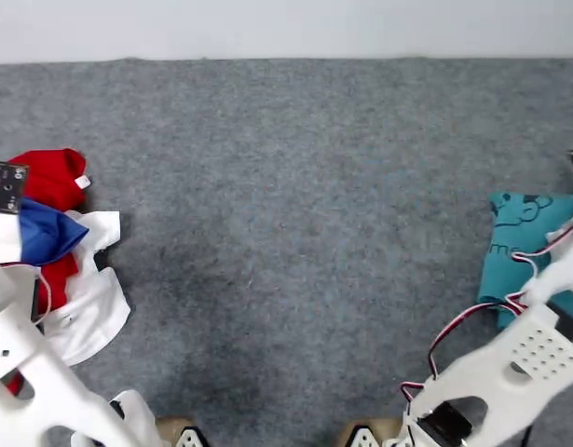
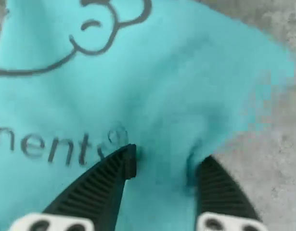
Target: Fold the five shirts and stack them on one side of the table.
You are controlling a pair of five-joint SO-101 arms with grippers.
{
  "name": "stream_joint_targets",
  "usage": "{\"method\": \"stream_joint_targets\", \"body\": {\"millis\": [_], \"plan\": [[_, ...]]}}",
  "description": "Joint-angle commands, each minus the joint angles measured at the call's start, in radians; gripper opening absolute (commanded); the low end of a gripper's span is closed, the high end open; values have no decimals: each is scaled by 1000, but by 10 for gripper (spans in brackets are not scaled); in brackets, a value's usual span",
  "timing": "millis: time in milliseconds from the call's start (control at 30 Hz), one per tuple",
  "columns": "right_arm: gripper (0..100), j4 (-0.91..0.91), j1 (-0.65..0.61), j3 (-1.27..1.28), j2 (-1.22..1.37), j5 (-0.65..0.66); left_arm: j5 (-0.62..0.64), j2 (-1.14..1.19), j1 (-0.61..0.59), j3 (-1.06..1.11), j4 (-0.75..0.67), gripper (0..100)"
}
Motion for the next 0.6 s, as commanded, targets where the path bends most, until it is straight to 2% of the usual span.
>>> {"method": "stream_joint_targets", "body": {"millis": [0, 267, 467, 567], "plan": [[230, 148, 13, -144, -101, -66, 0, -29, 3, -4, 8, 17], [177, 638, -104, -233, -177, -71, 0, -26, 6, 16, 2, 17], [178, 645, -199, -110, -166, -72, -2, -29, 6, 77, 0, 17], [243, 638, -240, -54, -166, -74, -2, -29, 6, 84, -21, 17]]}}
